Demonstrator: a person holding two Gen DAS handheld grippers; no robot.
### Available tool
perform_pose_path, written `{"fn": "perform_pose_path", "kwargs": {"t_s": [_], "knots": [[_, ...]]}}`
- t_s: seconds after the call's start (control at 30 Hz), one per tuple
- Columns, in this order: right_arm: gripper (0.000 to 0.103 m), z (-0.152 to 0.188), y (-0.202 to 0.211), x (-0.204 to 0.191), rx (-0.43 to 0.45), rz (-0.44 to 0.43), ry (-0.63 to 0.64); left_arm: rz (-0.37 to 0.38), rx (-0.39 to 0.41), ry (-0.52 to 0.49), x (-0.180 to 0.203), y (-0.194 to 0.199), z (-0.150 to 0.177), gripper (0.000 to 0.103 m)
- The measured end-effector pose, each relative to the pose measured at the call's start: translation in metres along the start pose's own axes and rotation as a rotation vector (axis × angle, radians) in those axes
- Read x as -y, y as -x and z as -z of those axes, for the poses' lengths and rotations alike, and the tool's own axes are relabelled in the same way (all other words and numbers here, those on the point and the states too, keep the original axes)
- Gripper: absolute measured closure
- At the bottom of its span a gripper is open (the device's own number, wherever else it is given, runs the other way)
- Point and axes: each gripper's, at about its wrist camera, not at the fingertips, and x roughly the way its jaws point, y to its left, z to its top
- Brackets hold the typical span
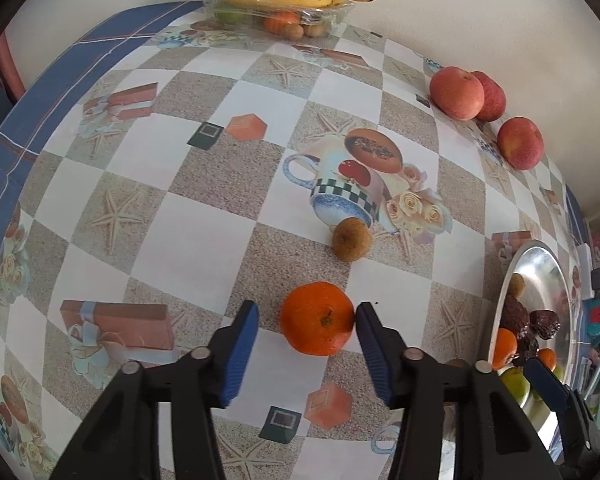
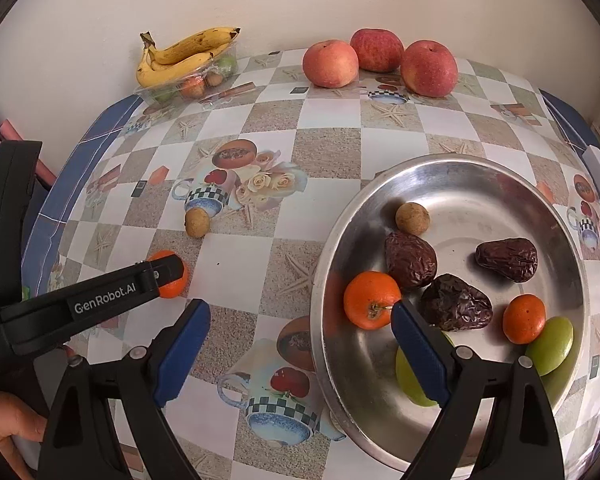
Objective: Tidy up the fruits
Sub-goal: 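Grasp the orange with the left tool while the right tool grasps a small brown fruit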
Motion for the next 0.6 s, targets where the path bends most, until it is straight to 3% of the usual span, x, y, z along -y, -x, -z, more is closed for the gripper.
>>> {"fn": "perform_pose_path", "kwargs": {"t_s": [0.07,0.23,0.6], "knots": [[0.011,0.000,0.000,0.001,-0.001,-0.002,-0.003,0.020,0.001,0.000,0.001,0.001,0.000,0.063],[0.011,0.001,0.000,0.002,-0.002,0.001,-0.005,0.033,0.008,0.027,-0.003,0.005,0.000,0.064],[0.011,-0.006,0.000,-0.006,0.018,-0.004,-0.002,0.044,0.145,0.134,-0.031,0.036,-0.020,0.064]]}}
